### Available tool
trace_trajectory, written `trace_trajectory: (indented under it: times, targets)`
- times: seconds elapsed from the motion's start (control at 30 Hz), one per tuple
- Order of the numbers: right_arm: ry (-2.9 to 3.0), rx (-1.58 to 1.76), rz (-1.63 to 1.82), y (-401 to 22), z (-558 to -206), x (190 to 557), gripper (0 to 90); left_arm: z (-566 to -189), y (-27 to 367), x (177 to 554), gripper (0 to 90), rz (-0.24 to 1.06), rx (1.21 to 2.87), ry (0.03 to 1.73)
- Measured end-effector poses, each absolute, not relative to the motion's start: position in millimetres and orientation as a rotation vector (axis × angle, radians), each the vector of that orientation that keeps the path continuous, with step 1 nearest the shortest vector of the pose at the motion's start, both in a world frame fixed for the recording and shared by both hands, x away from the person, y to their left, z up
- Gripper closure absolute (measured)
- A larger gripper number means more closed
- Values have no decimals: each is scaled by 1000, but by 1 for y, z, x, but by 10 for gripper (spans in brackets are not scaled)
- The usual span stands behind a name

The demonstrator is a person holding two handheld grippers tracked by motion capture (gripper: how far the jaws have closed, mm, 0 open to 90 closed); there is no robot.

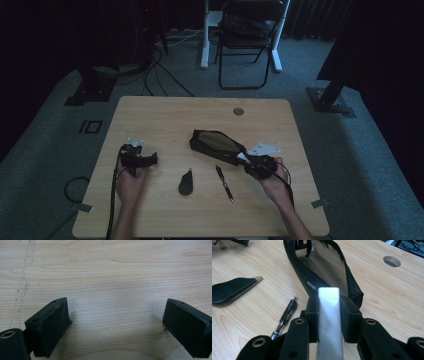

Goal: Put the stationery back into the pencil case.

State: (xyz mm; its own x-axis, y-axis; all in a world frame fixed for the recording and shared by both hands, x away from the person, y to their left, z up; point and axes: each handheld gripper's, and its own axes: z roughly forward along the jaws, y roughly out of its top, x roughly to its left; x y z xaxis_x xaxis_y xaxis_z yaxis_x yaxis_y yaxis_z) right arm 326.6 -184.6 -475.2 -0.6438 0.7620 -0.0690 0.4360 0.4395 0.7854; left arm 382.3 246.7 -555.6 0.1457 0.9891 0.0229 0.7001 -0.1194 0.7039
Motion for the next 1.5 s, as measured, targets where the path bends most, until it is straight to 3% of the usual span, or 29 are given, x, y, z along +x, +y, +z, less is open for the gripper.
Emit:
trace_trajectory:
  times: [1.5]
  targets:
    - [2237, 960, 1117, -181, -444, 336, 714, -556, 247, 382, 72, 688, 1882, 1611]
